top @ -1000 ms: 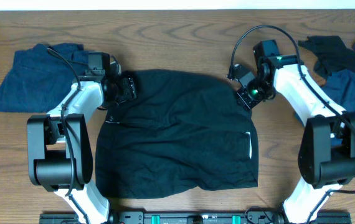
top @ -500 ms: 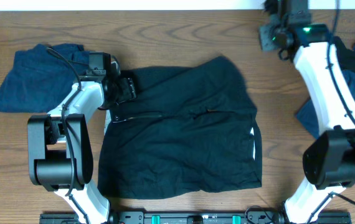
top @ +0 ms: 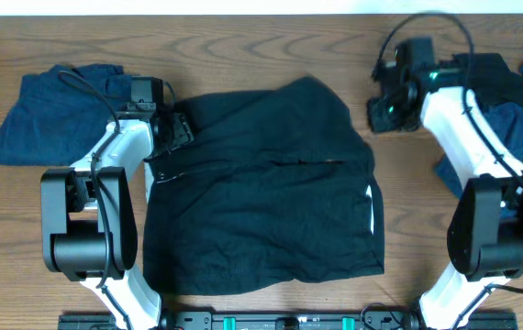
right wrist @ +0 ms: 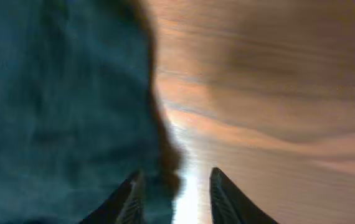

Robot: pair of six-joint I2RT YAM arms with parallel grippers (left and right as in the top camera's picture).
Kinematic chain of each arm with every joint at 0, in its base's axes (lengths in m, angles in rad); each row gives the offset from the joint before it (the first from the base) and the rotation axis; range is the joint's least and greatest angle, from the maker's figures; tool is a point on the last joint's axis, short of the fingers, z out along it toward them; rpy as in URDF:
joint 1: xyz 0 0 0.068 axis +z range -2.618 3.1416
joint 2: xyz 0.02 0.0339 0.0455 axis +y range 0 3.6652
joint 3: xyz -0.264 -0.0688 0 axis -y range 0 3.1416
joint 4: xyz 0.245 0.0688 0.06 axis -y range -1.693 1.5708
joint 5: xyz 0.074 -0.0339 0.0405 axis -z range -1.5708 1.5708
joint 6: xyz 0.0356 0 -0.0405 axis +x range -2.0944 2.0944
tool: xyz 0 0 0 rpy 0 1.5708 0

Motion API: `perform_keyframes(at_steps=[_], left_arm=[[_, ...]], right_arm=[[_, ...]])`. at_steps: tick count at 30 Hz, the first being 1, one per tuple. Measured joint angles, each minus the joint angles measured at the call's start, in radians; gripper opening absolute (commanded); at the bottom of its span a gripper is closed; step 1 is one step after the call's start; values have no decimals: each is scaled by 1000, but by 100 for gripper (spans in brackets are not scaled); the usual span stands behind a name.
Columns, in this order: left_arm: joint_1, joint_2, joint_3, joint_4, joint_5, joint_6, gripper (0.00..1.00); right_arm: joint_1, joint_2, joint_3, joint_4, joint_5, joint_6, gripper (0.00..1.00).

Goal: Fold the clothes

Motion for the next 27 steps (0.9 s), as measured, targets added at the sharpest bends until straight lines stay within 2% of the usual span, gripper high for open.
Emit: perform_keyframes(at_steps=[5, 11, 18, 20, 23, 27], left_arm=[[0, 2, 0, -23, -72, -79, 74], [1, 5, 0, -93, -135, -111, 74], [0, 5, 5, -128, -148, -124, 74], [0, 5, 8, -138, -150, -124, 74], [0, 5, 10, -150, -152, -127, 74], [1, 5, 13, -168, -154, -135, 75]], right_arm=[[0, 5, -170, 180, -137, 54, 43], [4, 5, -272, 340, -286, 99, 53], [48, 6, -346, 499, -328, 145, 56], [63, 10, -353, 514, -306, 158, 52], [76, 13, -353, 530, -265, 175, 38], [78, 26, -352, 532, -214, 187, 2]])
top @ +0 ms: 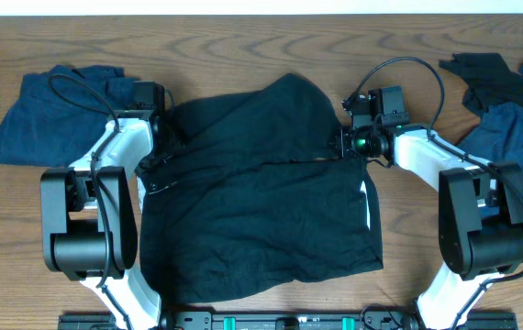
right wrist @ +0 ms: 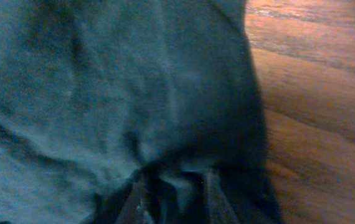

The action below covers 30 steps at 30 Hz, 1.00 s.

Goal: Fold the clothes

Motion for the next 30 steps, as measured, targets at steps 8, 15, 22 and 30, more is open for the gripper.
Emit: perform_keyframes(at_steps=[8, 15, 22, 30], left_arm=[[0, 0, 5, -35, -2, -7, 74], [2, -2, 11, -104, 45, 13, 74], [-2, -6, 11, -155, 76, 20, 74], [-2, -6, 12, -156, 77, 19, 74]], right_arm=[[5, 13, 35, -66, 85, 13, 1], [-30, -24, 100, -307, 379, 50, 1], [-90, -138, 190, -450, 599, 82, 24], [-92, -212, 212, -277, 458, 43, 28]])
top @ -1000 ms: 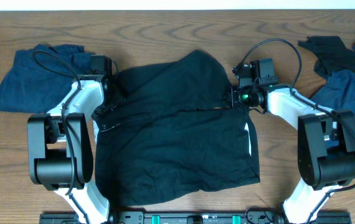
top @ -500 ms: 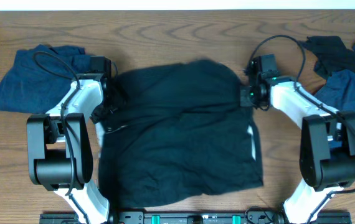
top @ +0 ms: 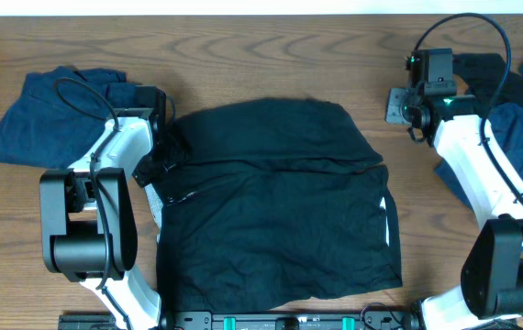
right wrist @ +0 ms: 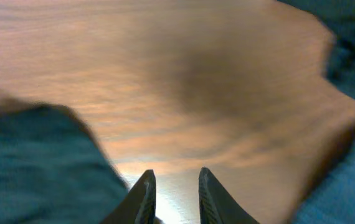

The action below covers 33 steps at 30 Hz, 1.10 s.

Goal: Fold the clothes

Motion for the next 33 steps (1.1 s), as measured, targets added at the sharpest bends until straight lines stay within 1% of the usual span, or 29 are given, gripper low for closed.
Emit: perform_keyframes(at_steps=[2, 5, 9, 10, 13, 17, 18, 19, 20, 22, 23, 24, 33], left_arm=[[0, 0, 0, -3, 0, 0, 74], [1, 0, 0, -3, 0, 0, 74], [1, 0, 0, -3, 0, 0, 75], [1, 0, 0, -3, 0, 0, 75], [1, 0, 0, -3, 0, 0, 74], [1, 0, 0, -3, 0, 0, 75], [1, 0, 0, -3, 0, 1, 74], [1, 0, 0, -3, 0, 1, 75], [1, 0, 0, -3, 0, 2, 74], [1, 0, 0, -3, 0, 2, 74], [1, 0, 0, -3, 0, 3, 74], [1, 0, 0, -3, 0, 3, 74], [2, 0, 0, -3, 0, 4, 75]], right_arm=[[2, 26, 0, 39, -82, -10, 36], [4, 93, 0, 101, -198, -16, 54], [21, 214, 0, 200, -292, -26, 61], [29, 241, 0, 231, -304, -26, 64], [48, 310, 0, 330, -329, -24, 68], [76, 382, 0, 423, -346, -15, 69], [83, 392, 6, 440, -351, -14, 67], [88, 394, 10, 440, -351, -12, 62], [94, 399, 12, 441, -352, -14, 54], [103, 403, 17, 427, -357, -16, 17], [108, 403, 19, 413, -361, -11, 2], [111, 405, 19, 406, -362, -10, 1], [104, 403, 19, 353, -435, -8, 1]])
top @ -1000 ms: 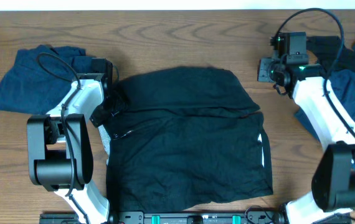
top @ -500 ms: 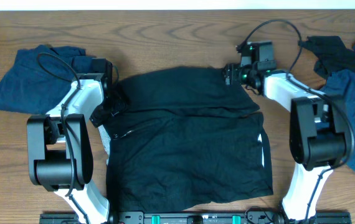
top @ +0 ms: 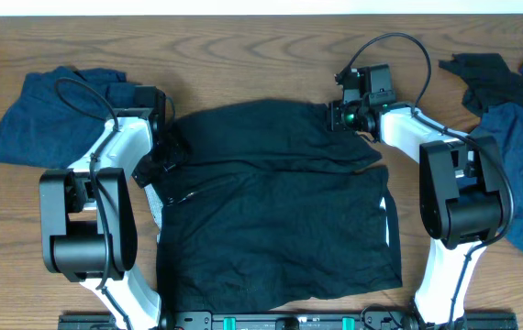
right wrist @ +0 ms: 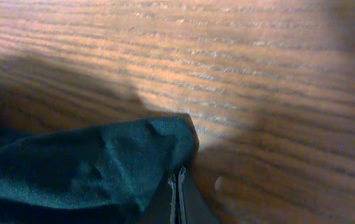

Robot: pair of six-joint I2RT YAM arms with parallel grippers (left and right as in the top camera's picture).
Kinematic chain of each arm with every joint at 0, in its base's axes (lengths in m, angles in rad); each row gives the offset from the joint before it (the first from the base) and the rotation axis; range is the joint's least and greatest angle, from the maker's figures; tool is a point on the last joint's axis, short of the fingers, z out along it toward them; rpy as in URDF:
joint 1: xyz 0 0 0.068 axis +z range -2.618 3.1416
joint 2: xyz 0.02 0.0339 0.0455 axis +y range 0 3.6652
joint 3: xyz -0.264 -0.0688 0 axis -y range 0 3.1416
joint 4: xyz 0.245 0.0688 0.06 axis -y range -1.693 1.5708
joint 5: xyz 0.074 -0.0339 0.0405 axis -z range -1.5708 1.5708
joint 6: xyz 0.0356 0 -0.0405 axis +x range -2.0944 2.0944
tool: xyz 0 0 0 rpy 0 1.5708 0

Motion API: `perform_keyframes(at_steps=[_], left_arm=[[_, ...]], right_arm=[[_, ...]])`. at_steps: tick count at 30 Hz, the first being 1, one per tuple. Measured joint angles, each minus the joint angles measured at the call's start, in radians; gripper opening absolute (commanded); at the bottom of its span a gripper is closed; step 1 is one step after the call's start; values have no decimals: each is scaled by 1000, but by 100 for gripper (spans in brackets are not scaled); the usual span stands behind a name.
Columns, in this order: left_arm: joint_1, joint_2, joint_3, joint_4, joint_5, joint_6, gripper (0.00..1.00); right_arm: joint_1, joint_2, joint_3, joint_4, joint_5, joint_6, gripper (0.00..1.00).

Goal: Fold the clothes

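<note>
A black garment (top: pixel 271 211) lies spread in the middle of the table, its top part folded down along a crease. My right gripper (top: pixel 338 117) is at its top right corner. In the right wrist view the gripper (right wrist: pixel 176 180) is shut, with the edge of the cloth corner (right wrist: pixel 103 162) at its tips. My left gripper (top: pixel 165 148) rests at the garment's upper left edge; dark against the dark cloth, its fingers cannot be made out.
A crumpled blue garment (top: pixel 46 115) lies at the far left. At the far right are a black piece (top: pixel 486 73) and more blue clothing. Bare wooden table (top: pixel 243 46) shows behind the black garment. Both arm bases stand at the front edge.
My right gripper was open over bare table, up and to the right of the garment. It is now down at the garment's top right corner, shut. The garment and the left arm look unchanged.
First the garment had a peaked top and my right gripper hovered open at the far right. Then it was shut in the cloth at the garment's right edge. Later the top lay flat and even, with the gripper open and away. It is back at the corner now.
</note>
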Motion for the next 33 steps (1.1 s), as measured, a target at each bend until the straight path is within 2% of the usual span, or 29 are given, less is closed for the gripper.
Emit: perform_keyframes(at_steps=[8, 17, 23, 25, 27, 33], left_arm=[[0, 0, 0, 0, 0, 0, 75], [-7, 0, 0, -1, 44, 14, 75], [-7, 0, 0, -2, 47, 19, 75], [-7, 0, 0, -4, 46, 19, 75], [-6, 0, 0, -7, 42, 19, 75], [-6, 0, 0, -10, 39, 19, 75]], right_arm=[[-44, -81, -15, -52, 84, 8, 1], [-58, -428, -16, -117, 158, 9, 1], [-47, -397, -16, -187, 216, -16, 2], [-43, -362, -16, -195, 236, -26, 17], [-43, -317, -16, -205, 256, -44, 40], [-48, -219, -17, -285, 363, -41, 43]])
